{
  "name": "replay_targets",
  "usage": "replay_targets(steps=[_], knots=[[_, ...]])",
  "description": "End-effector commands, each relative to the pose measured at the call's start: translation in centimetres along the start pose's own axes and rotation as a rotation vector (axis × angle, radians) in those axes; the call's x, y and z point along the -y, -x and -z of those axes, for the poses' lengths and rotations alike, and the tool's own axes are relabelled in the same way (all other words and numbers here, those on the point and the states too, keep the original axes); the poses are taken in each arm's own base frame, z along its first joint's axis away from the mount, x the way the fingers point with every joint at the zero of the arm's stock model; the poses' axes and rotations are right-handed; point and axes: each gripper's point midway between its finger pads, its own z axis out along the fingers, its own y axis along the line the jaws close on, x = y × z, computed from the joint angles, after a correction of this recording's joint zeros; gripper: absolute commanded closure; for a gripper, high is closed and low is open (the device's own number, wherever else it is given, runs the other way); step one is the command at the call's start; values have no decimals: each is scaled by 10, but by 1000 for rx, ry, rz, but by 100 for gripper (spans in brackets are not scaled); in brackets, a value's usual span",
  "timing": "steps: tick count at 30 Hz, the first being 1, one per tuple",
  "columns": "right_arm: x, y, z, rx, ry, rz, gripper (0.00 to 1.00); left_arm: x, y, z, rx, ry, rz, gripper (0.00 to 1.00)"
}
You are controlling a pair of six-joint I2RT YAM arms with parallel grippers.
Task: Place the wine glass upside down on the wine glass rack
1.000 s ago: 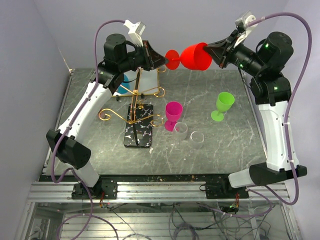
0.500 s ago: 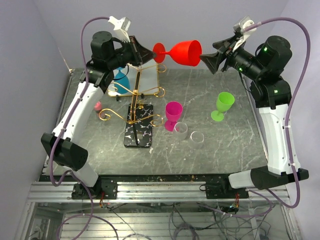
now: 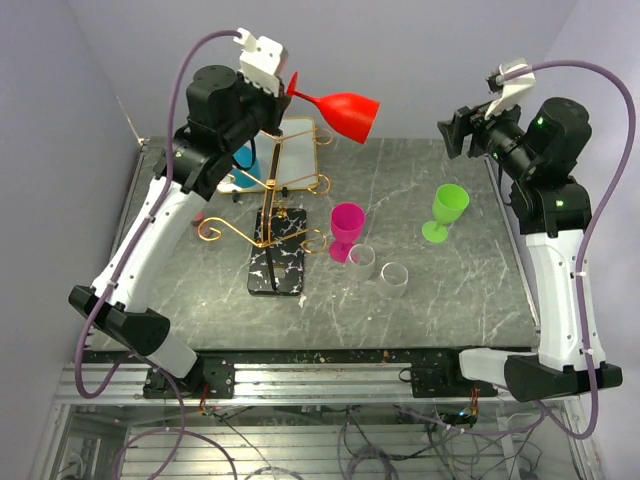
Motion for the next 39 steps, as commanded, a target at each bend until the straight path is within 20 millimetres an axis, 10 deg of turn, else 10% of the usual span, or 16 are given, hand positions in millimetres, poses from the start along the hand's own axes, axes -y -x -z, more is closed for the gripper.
replay_targets(steps=[1, 8, 19, 39], knots=[[33, -40, 5, -84, -132, -63, 30, -17, 9, 7, -17, 155, -268, 93], [54, -94, 10, -191, -228, -57, 30, 5, -5, 0, -84, 202, -535, 93], [32, -166, 11, -304, -127, 16, 30, 52, -50, -23, -183, 156, -784, 93], [15, -160, 19, -281, -64, -1, 29, 46, -114, -48, -373, 155, -969, 93]])
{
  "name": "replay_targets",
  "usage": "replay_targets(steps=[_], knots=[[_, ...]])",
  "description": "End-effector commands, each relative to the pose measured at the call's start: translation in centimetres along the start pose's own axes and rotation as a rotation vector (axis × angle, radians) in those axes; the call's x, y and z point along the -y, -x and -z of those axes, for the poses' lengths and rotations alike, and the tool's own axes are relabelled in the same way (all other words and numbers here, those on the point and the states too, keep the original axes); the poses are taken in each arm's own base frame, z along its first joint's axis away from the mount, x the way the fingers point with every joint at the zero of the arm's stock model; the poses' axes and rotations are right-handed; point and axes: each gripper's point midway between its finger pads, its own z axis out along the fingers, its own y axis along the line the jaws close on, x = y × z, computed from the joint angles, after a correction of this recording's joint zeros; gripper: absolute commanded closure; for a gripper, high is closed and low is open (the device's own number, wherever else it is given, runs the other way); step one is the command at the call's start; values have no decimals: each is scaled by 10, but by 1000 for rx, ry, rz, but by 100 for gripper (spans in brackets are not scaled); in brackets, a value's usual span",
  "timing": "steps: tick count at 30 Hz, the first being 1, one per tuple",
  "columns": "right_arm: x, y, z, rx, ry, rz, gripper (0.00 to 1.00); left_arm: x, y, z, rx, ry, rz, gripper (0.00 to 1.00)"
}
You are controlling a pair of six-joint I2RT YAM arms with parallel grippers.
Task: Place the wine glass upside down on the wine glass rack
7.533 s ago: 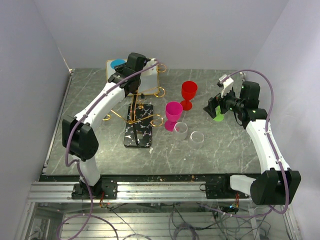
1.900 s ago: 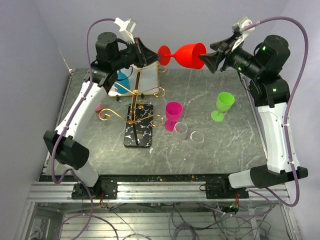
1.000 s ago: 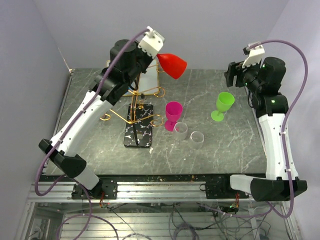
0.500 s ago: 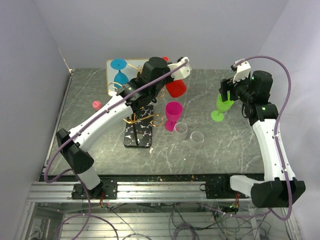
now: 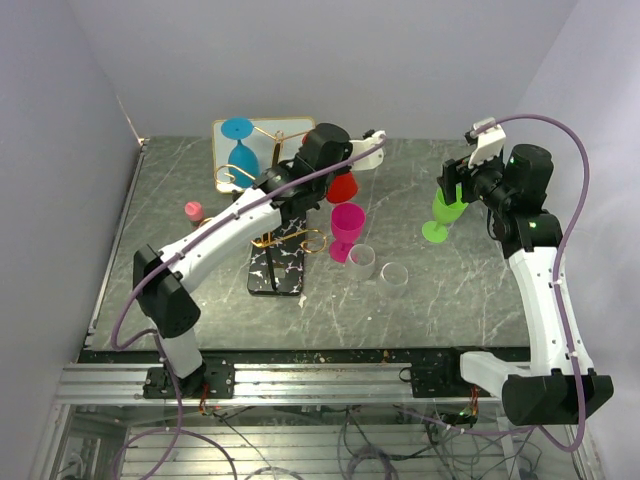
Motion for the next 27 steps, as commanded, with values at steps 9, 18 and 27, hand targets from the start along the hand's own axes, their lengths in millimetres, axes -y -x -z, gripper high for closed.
replay_targets(steps=[9, 18, 27], knots=[[1, 4, 1, 23, 5, 14, 28, -18, -19, -22, -101, 59, -1, 93], [2, 2, 0, 17, -2, 14, 28, -23, -37, -35, -145, 60, -6, 93], [1, 0, -1, 15, 0, 15, 28, -29, -45, -48, -174, 82, 7, 93]])
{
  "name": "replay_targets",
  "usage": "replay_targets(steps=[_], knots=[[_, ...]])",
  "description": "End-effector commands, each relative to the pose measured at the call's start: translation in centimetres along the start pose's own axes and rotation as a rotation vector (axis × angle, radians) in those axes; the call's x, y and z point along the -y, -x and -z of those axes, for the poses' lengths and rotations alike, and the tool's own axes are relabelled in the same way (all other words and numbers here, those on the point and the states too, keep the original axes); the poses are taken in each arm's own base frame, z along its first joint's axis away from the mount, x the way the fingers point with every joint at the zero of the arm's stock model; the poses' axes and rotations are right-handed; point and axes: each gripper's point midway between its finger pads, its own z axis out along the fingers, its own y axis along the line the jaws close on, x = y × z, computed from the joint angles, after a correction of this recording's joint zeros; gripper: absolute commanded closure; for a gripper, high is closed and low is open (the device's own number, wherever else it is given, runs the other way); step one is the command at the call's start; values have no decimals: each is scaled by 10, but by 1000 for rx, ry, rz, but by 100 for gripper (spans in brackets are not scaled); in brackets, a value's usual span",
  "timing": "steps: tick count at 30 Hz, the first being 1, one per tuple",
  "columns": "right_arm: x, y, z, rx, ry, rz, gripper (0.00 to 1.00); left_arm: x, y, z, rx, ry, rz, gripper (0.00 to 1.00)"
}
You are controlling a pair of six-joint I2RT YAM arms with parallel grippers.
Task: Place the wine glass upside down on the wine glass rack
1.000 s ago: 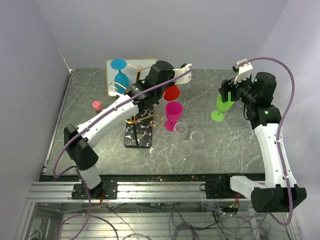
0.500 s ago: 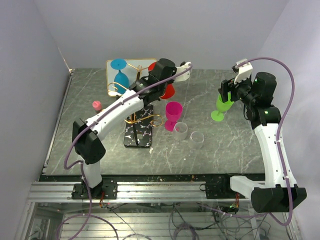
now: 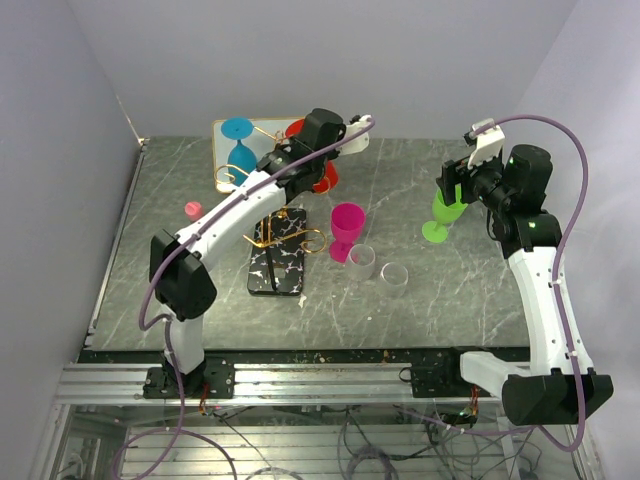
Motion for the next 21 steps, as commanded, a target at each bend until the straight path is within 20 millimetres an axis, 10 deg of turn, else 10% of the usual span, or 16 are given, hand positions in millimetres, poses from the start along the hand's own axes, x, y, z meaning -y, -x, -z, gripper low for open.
replay_targets(steps=[1, 21], knots=[[3, 3, -1, 18, -8, 14, 28, -19, 4, -3, -9, 55, 31, 93], [0, 9, 4, 35, 7, 14, 28, -29, 18, -20, -2, 98, 30, 93]])
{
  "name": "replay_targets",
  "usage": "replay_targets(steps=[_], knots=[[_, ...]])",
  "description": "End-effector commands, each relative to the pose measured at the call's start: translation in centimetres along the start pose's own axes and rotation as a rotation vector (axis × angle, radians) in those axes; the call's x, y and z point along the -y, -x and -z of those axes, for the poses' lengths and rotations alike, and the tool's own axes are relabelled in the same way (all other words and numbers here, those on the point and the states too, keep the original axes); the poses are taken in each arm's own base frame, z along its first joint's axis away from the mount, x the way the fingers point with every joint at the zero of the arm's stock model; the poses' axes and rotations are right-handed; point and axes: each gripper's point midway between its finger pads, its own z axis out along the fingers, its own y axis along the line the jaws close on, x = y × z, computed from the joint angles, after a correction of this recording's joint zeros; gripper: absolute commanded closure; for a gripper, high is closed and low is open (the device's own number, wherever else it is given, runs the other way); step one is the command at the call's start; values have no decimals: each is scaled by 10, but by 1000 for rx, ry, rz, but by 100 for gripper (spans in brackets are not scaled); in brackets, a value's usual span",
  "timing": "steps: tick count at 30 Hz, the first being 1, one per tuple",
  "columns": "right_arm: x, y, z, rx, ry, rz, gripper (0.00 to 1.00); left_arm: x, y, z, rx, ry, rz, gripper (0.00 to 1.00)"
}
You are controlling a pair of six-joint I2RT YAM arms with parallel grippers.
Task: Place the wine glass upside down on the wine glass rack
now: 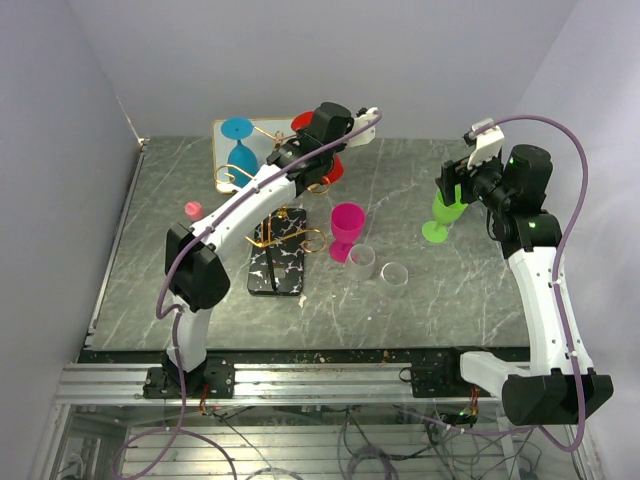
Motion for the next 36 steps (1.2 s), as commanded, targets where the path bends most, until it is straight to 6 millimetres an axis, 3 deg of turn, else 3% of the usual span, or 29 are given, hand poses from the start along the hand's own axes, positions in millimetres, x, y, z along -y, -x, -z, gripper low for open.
replay_targets(steps=[1, 20, 36], knots=[[1, 8, 5, 34, -2, 12, 28, -22, 8, 2, 16, 56, 24, 93], [2, 10, 7, 45, -7, -5, 28, -18, 27, -1, 90, 35, 35, 93], [4, 10, 11, 54, 2, -12, 27, 6, 54, 3, 154, 13, -12, 93]])
